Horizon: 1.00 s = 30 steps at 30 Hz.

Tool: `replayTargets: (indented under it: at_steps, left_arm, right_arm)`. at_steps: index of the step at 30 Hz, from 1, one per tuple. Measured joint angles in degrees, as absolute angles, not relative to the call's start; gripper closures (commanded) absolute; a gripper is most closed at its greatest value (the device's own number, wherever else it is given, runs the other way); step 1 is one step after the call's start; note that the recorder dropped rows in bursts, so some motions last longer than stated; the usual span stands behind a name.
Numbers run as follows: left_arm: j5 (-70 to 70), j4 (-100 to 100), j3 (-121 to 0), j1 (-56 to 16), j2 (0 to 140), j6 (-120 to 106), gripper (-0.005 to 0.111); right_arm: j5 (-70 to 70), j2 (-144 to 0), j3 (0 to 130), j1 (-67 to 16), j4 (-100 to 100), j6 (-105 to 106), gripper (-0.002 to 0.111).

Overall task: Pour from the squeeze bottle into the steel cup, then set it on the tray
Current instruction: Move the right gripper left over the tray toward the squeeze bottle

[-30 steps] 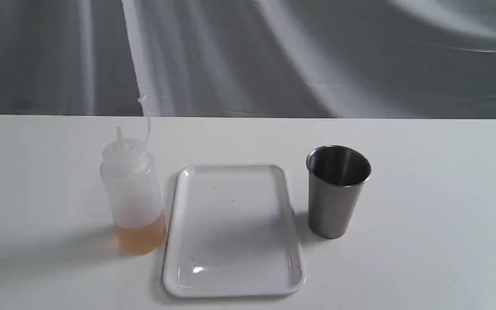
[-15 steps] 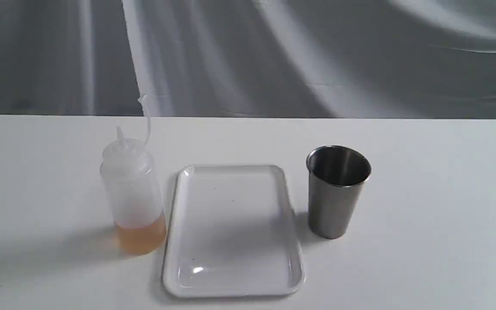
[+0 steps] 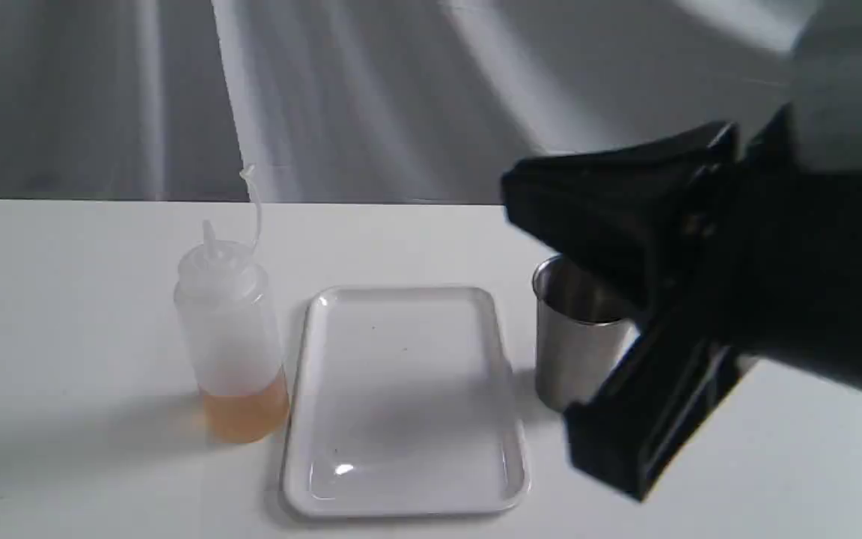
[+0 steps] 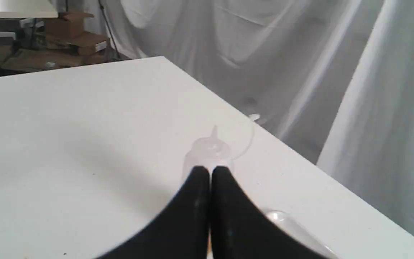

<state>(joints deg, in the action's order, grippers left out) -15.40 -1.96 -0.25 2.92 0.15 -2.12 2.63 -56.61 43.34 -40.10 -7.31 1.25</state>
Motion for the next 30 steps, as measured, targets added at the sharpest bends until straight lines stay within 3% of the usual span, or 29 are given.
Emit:
replayTargets:
  at_steps: [19, 22, 24, 27, 30]
  left_arm:
    - [-15.4, -1.96, -0.26, 2.92, 0.15, -2.12, 0.098]
    - [-15.4, -1.96, -0.26, 2.92, 0.15, -2.12, 0.098]
    - [-15.4, -1.96, -0.26, 2.92, 0.15, -2.12, 0.098]
    - [-15.4, -1.96, -0.26, 2.92, 0.15, -2.12, 0.098]
    - [-15.4, -1.96, -0.26, 2.92, 0.15, -2.12, 0.098]
  right_arm:
    - [-28.69, -83.5, 37.69, -41.36, -2.47, 4.05, 0.108]
    - [-34.96, -87.71, 37.69, -41.36, -2.38, 4.13, 0.102]
    - [-38.14, -90.23, 37.69, -41.36, -2.38, 4.13, 0.09]
    - [-42.41, -93.87, 37.69, -41.36, -2.38, 4.13, 0.061]
    - [-46.59, -97.06, 37.69, -41.36, -2.38, 4.13, 0.017]
